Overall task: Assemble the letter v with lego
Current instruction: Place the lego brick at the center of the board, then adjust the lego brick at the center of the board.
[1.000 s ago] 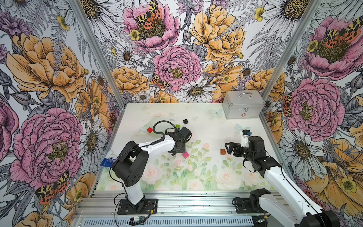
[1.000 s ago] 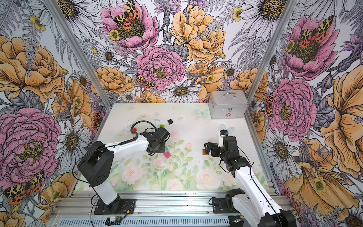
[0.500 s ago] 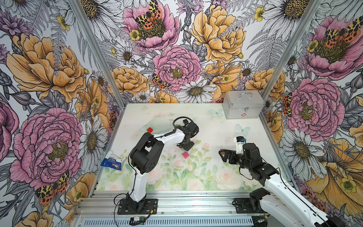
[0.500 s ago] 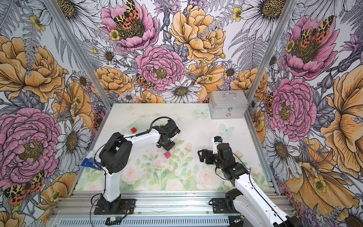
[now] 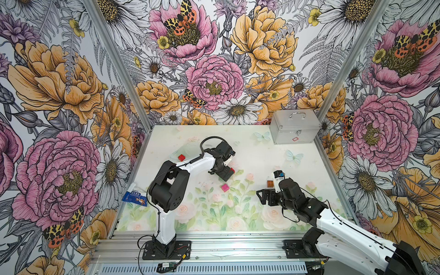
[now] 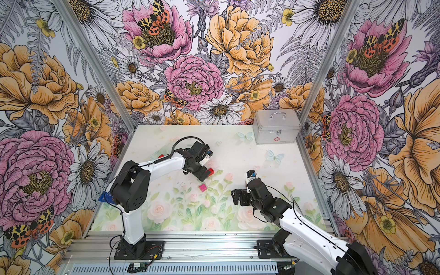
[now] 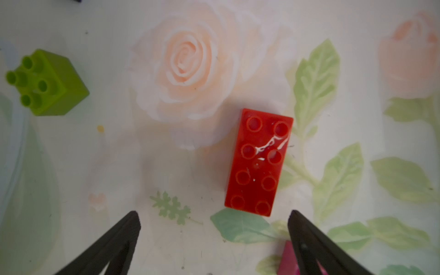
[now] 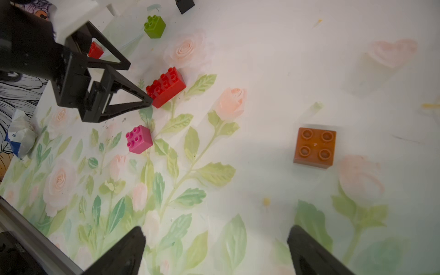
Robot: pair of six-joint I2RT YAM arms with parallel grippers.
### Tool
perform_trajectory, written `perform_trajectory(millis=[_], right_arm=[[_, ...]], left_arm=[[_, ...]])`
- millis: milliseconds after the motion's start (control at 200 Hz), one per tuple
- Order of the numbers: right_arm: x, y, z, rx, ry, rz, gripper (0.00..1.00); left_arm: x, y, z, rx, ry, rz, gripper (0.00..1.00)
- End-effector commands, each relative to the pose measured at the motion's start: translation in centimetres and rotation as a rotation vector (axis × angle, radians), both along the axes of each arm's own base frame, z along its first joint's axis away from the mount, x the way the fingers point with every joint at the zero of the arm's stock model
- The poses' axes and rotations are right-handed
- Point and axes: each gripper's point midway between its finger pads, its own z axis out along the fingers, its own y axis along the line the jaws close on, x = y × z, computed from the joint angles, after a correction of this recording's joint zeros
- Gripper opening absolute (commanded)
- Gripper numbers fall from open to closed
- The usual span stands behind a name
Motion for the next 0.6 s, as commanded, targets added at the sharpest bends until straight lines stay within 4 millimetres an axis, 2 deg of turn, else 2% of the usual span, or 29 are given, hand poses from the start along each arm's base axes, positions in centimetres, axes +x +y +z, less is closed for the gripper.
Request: perform_trajectory(millis=[0, 40, 80, 160, 285, 445, 595], right_arm=[[1.8, 2.3, 2.6, -0.021, -0.098, 0.015, 0.95], [2.2, 3.3, 2.7, -0.042, -0.102, 0.031, 0.94], [2.0, 5.1, 2.7, -0.067, -0.103, 0.085, 0.93], [2.5, 8.0, 2.4, -0.123, -0.098, 0.152, 0.91], [3.9, 12.3, 0.6, -0.210, -0.077, 0.220, 0.89], [5.9, 16.1, -1.8, -0.267, -0.048, 0.261, 0.83], [7.2, 17.1, -3.7, -0.316, -0.017, 0.251, 0.78]], left_arm=[[0.0, 0.5, 6.1, -0.250, -0.099, 0.197, 0.99], [-0.6, 1.6, 7.1, -0.307, -0.116, 0.273, 0.99], [-1.1, 3.0, 7.7, -0.355, -0.135, 0.369, 0.99], [-2.2, 5.8, 7.8, -0.478, -0.139, 0.558, 0.99], [-3.9, 10.5, 5.7, -0.545, -0.132, 0.814, 0.99], [-5.6, 12.8, 4.4, -0.537, -0.143, 0.887, 0.99], [-6.3, 13.6, 4.9, -0.573, -0.156, 0.897, 0.99]])
